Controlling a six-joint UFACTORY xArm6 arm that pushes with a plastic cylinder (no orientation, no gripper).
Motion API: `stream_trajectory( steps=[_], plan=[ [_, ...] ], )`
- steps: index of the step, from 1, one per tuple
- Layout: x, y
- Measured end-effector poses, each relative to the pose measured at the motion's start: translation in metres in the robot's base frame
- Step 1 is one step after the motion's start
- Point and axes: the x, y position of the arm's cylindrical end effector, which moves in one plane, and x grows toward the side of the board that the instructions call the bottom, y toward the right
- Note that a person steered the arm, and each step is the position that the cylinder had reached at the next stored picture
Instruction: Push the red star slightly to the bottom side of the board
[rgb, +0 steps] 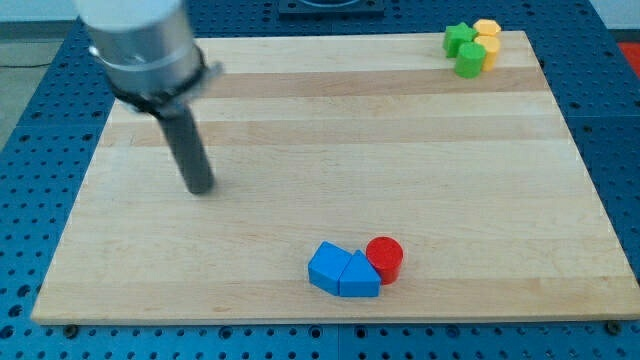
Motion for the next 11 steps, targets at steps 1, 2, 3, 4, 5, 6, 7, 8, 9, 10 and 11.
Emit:
stream_trajectory(
  steps=[1,2,3,4,5,6,7,8,9,10,11],
  plan=[
    [-0.065,-0.068],
    [-0.112,-0.104],
    [-0.156,-0.107],
    [-0.193,-0.108],
    [-0.227,-0.108],
    [-0.248,-0.099],
    [-0.249,-0.07],
    [-0.224,-0.05],
    [-0.189,-0.023],
    [-0.15,0.008],
    [-0.118,0.018]
  ],
)
